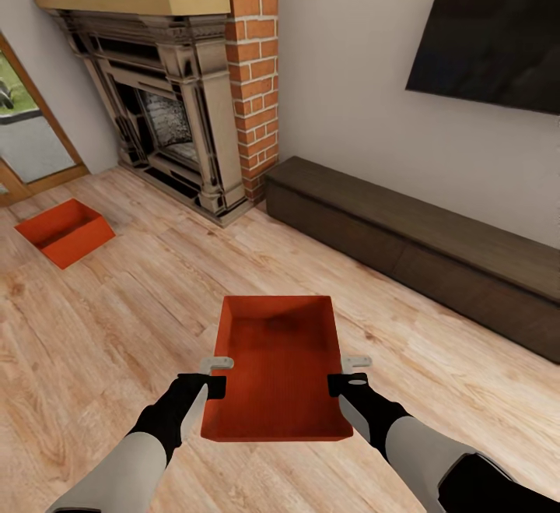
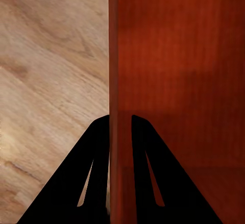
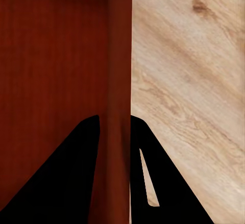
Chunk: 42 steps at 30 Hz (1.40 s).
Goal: Move the two storage containers from the living room to the garage. In the garage, place one container on the floor and stack the other container on top of it (either order is fine).
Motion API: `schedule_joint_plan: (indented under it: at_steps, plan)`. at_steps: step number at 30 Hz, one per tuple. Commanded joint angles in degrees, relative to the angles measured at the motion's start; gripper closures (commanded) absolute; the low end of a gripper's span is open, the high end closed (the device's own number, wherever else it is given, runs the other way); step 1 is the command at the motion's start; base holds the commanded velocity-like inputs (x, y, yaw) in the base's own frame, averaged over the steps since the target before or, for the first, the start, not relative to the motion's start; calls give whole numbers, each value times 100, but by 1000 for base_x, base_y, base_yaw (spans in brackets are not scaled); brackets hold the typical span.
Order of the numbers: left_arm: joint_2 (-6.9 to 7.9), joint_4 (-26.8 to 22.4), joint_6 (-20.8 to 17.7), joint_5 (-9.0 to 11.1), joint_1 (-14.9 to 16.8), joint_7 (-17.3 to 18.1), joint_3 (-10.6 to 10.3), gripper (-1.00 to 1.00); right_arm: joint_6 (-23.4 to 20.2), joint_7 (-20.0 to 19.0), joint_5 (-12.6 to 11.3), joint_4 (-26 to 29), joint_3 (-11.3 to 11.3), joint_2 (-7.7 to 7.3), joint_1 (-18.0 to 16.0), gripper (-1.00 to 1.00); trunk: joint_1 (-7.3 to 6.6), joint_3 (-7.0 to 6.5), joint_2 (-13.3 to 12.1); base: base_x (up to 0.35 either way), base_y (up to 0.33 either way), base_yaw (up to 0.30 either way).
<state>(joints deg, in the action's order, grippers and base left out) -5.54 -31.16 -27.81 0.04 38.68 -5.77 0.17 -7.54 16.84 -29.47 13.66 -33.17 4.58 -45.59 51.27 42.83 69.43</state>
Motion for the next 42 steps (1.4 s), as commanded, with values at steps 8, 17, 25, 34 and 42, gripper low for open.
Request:
schedule_joint_plan:
  at_steps: [8,17,25,34,42]
  plan:
    - [-9,-11,-49,-215,-1,-56,27,100,-31,34,11,19,-40,0,-3,100,-176,-146,-320,0,0,0]
    - [-9,-13,-49,-215,-1,-62,27,100,-28,34,11,23,-40,-1,-3,100,-374,-308,-681,0,0,0]
    - [-9,-13,-48,-215,-1,-90,32,100,18,35,11,23,-37,-1,-3,100,-550,-452,-1002,0,0,0]
    - [-9,-13,-41,-219,-1,-99,36,100,59,39,2,23,-31,-1,-3,100,-747,-613,-1363,0,0,0]
    - [-9,-17,-41,-223,-1,-99,36,100,57,45,2,23,-6,8,-3,100,-923,-790,-1683,0,0,0]
